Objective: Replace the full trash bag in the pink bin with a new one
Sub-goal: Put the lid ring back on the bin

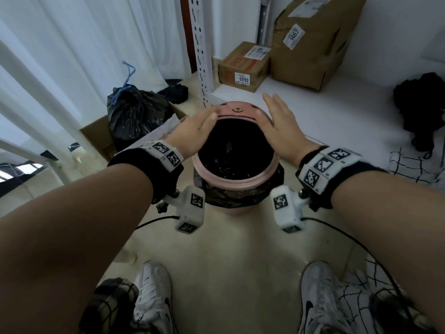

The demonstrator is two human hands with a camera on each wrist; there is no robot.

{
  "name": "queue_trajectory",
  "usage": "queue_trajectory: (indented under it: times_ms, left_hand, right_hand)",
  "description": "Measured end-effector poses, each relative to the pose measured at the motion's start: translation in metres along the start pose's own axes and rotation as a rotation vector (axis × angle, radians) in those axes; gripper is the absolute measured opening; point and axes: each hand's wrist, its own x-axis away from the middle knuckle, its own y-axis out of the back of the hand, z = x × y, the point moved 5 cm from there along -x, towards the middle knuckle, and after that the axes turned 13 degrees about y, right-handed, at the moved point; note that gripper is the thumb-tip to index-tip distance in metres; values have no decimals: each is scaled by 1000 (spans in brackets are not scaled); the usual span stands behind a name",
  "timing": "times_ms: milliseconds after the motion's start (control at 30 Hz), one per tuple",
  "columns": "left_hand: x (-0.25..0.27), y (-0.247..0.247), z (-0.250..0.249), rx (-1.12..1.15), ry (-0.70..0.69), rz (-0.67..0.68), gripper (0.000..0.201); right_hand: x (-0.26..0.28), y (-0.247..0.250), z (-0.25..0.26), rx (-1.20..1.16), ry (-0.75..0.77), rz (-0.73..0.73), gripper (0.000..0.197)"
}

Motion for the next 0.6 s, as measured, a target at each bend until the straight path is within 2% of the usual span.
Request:
queue_trajectory:
  times_ms: [67, 200, 267, 333, 433, 500, 600]
  left_hand:
    - [9, 2, -2, -82, -2, 22, 47]
    - [18, 14, 12, -232, -3, -127, 62]
    - [24, 17, 18, -230, -44, -141, 62]
    - [24, 21, 22, -239, -90, -174, 53]
    - [16, 23, 29, -271, -48, -240, 37]
    - [15, 20, 25, -291, -49, -254, 56]
    - [11, 4, 19, -442, -75, -193, 82]
  right_hand:
    - [-11, 2, 10, 12, 5, -27, 58]
    - [-19, 5, 21, 114, 1, -34, 54]
    - [-18, -1, 22, 201, -25, 35, 57]
    - [-13, -8, 25, 310, -33, 150, 64]
    - [4, -15, 32, 350, 22, 296, 76]
    - [20, -20, 38, 419, 100, 355, 88]
    - [32, -27, 37, 504, 150, 325, 93]
